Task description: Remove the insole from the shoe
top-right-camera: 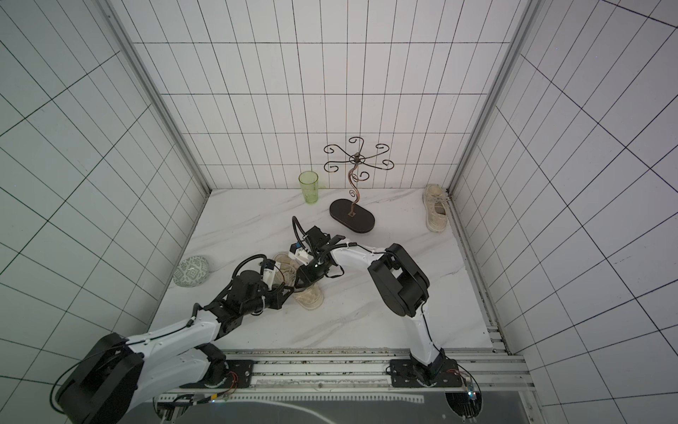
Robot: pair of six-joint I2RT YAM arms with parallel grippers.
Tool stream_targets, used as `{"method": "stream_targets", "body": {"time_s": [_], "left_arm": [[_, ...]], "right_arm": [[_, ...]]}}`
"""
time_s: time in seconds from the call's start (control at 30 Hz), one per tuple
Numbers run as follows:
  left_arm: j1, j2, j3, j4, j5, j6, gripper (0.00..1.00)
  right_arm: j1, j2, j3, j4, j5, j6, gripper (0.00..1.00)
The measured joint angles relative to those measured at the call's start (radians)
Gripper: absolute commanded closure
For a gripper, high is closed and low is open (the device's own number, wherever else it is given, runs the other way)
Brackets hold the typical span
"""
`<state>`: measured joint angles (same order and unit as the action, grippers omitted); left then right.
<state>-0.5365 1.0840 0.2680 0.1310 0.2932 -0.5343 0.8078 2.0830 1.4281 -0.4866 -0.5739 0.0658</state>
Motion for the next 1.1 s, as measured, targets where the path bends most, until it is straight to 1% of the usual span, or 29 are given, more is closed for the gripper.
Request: {"method": "stream_targets", "body": {"time_s": [0.03, 0.07, 0.13, 0.17, 0.37, 0.5, 0.7, 0.77, 0.9, 1.0, 1.1], "left_arm": [[0.000, 0.000, 0.000, 0.000, 0.000, 0.000, 1.00], [0.001, 0.000, 0.000, 0.000, 0.000, 0.000, 1.00], [0.001, 0.000, 0.000, 0.000, 0.002, 0.000, 1.00], [0.001, 0.000, 0.000, 0.000, 0.002, 0.000, 1.00], [0.001, 0.000, 0.000, 0.000, 0.002, 0.000, 1.00], [0.001, 0.000, 0.000, 0.000, 0.003, 0.000, 1.00], [0.001, 0.000, 0.001, -0.005, 0.020, 0.002, 1.00], [0.001, 0.000, 0.002, -0.008, 0.026, 0.003, 1.00], [0.001, 0.000, 0.005, -0.019, 0.032, 0.010, 1.00], [0.001, -0.002, 0.009, -0.022, 0.032, 0.015, 1.00], [0.002, -0.003, 0.017, -0.022, 0.019, 0.019, 1.00]], "right_arm": [[0.008, -0.003, 0.001, -0.005, 0.028, -0.007, 0.72], [0.014, -0.005, 0.001, -0.007, 0.053, -0.016, 0.78], [0.020, -0.008, -0.003, -0.006, 0.097, -0.025, 0.96], [0.019, -0.008, -0.007, -0.002, 0.110, -0.030, 1.00], [0.006, -0.030, -0.046, 0.051, 0.074, -0.024, 1.00], [-0.040, -0.072, -0.111, 0.152, -0.034, 0.006, 1.00], [-0.100, -0.109, -0.158, 0.177, -0.206, 0.056, 1.00], [-0.113, -0.122, -0.183, 0.212, -0.264, 0.086, 1.00], [-0.137, -0.158, -0.286, 0.380, -0.377, 0.219, 1.00], [-0.147, -0.184, -0.354, 0.533, -0.431, 0.343, 1.00], [-0.149, -0.208, -0.423, 0.737, -0.473, 0.508, 1.00]]}}
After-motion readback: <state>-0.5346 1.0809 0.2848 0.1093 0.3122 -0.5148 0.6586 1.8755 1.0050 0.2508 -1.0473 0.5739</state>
